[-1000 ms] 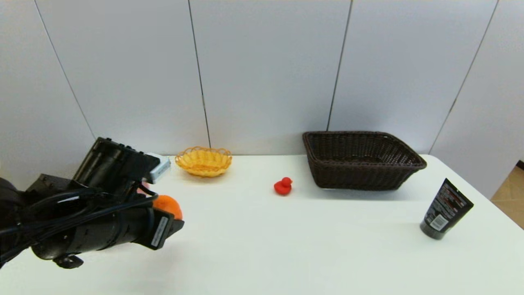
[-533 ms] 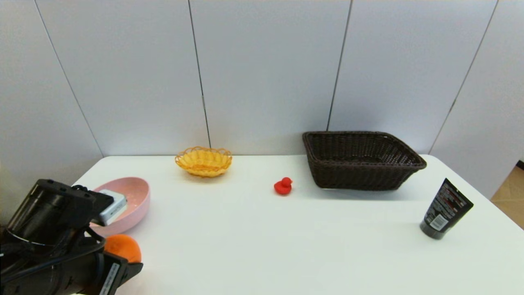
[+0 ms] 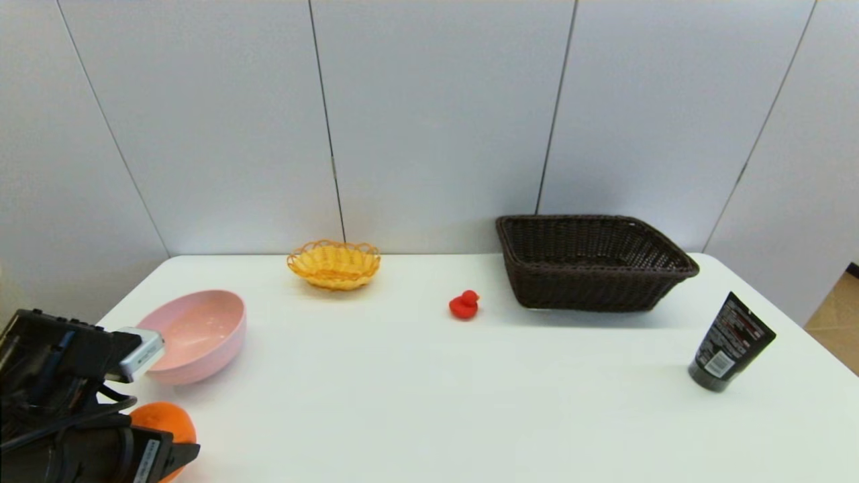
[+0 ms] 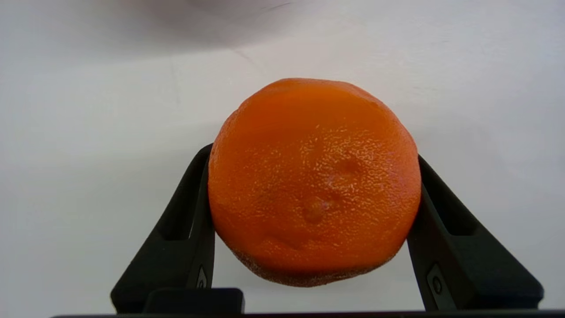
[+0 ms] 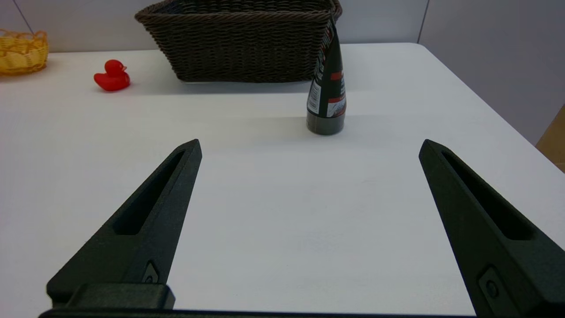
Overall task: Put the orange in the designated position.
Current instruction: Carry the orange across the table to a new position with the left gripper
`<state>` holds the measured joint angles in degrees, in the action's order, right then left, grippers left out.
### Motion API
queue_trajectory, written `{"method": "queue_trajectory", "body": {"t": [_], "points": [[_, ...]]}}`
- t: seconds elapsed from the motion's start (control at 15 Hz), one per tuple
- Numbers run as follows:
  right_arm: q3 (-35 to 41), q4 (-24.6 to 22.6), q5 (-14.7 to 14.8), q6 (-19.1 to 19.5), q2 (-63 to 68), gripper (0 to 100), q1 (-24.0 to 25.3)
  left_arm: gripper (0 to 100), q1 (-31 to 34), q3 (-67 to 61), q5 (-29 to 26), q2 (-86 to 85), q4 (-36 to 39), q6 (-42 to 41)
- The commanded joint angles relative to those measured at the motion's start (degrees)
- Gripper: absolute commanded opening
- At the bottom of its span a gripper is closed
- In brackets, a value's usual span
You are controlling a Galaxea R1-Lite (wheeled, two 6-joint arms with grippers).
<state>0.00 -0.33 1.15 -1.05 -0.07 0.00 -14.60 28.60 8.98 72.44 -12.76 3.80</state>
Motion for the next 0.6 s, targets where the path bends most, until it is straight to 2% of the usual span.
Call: {"method": "queue_trajectory", "body": {"t": [0.07,0.6], "points": [[0.0,-0.11,0.0,-0.01,-0.01,100,0.0,0,4.94,-0.47,-0.11,1.13,-0.07,0.06],[0.0,-0.11,0.0,-0.01,-0.01,100,0.0,0,11.53,-0.83,-0.2,2.62,0.2,0.42]]}}
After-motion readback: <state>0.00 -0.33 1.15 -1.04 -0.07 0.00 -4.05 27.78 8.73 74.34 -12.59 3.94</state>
